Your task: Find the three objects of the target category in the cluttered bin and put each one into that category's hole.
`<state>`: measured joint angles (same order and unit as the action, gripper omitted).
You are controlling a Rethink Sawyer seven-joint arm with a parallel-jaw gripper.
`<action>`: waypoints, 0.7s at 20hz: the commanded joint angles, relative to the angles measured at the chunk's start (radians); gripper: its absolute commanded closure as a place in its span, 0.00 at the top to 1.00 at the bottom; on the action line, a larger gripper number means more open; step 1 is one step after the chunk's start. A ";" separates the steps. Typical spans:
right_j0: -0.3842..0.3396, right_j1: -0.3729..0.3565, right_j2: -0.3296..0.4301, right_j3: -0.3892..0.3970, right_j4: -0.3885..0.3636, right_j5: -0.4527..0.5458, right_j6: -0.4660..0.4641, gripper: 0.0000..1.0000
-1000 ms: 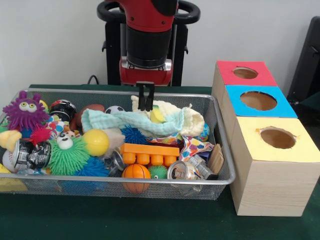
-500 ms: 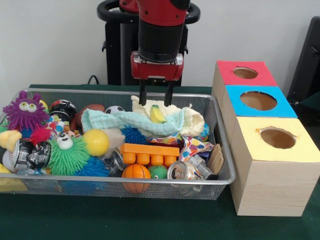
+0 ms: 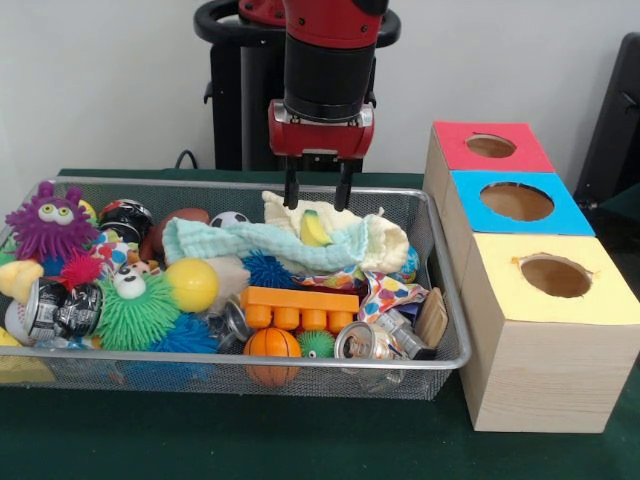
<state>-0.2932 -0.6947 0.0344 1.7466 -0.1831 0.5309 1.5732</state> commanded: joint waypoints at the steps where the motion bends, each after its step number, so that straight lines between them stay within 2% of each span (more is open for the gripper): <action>1: 0.000 0.050 0.004 0.026 0.027 -0.004 0.174 1.00; 7: -0.010 0.085 0.000 0.022 0.024 -0.017 0.175 1.00; 10: -0.001 0.115 -0.015 0.014 0.008 -0.056 0.185 1.00; 14: -0.022 0.205 0.004 -0.012 0.007 -0.119 0.174 1.00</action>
<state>-0.2939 -0.6214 0.0188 1.7465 -0.1825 0.5198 1.5732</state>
